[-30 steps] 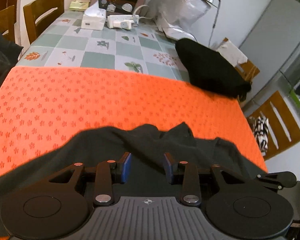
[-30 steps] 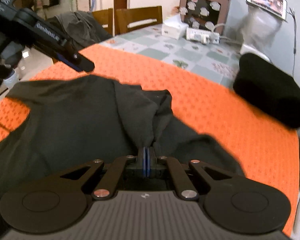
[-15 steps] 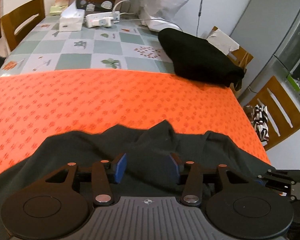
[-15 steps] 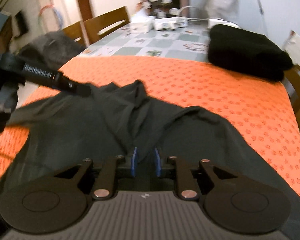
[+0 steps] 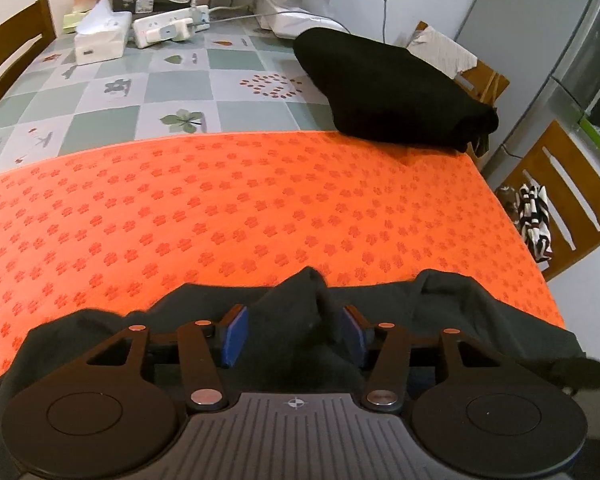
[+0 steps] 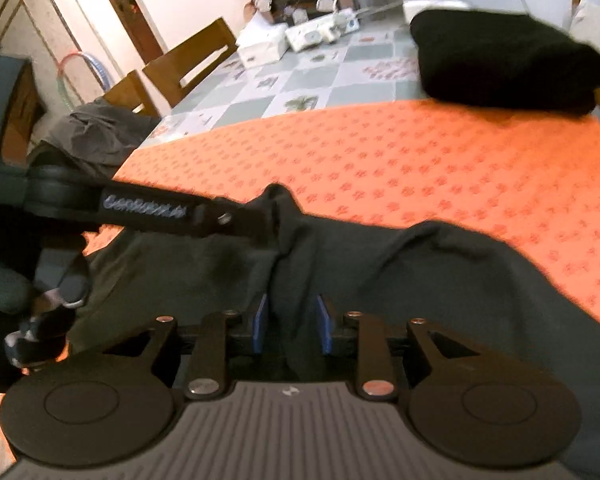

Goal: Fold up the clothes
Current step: 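Grasp the garment collar with both grippers and pull it straight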

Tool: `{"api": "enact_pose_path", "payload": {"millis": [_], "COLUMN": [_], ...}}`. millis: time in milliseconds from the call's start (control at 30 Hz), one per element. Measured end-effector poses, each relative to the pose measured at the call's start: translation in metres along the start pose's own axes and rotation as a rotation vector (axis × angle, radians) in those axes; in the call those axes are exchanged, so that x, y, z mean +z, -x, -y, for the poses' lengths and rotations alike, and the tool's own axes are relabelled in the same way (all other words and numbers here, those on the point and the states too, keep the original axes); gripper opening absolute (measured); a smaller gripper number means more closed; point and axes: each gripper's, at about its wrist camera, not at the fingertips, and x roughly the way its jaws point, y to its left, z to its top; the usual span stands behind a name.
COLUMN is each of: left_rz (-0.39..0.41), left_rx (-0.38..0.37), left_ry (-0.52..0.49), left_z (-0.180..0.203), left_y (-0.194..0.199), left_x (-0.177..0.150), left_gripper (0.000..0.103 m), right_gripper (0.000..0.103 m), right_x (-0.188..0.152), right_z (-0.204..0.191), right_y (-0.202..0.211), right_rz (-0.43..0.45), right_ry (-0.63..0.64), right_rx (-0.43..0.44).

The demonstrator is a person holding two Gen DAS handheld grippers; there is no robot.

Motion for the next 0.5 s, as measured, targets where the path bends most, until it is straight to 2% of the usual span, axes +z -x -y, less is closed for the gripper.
{"api": "enact_pose_path", "payload": {"millis": [100,200,233,267,300,400,500], "left_rz": [-0.010,-0.017,-0.015,-0.012,-0.010,0.016,0.031], "left_rx": [-0.003,0.029,0.040,0.051,0.055,0.062,0.080], "left_ry": [-0.025,-0.052,-0.062,-0.071,-0.078,-0.075,-0.060], "left_z": [0.010,0.019,0.020,0.020,0.020,0.014,0.005], "left_y": [-0.008,-0.014,-0.014,-0.013,-0.010,0.006,0.026], "left_x": [0.001,-0.002,-0.004,-0.006,-0.007,-0.011,-0.017], "left_gripper": [0.054,0.052,0.046,0.027,0.016,0.005,0.003], "right_gripper": [0.013,0.009,0.009,0.007,0.007,0.006,0.006], "right_x": [-0.005,-0.007,-0.008,-0.008,-0.008,-0.008,-0.006], "right_z": [0.002,0.003,0.003,0.003,0.003,0.003,0.003], "right_y": [-0.005,-0.005,-0.003,-0.002,0.000,0.006,0.014], "right_rz": [-0.012,-0.012,-0.007,-0.001,0.005,0.026,0.053], "right_ry": [-0.012,-0.019,-0.016,-0.012,-0.008,-0.002,0.010], "right_rx": [-0.014,-0.015,-0.021,-0.027,-0.033,-0.052,-0.076]}}
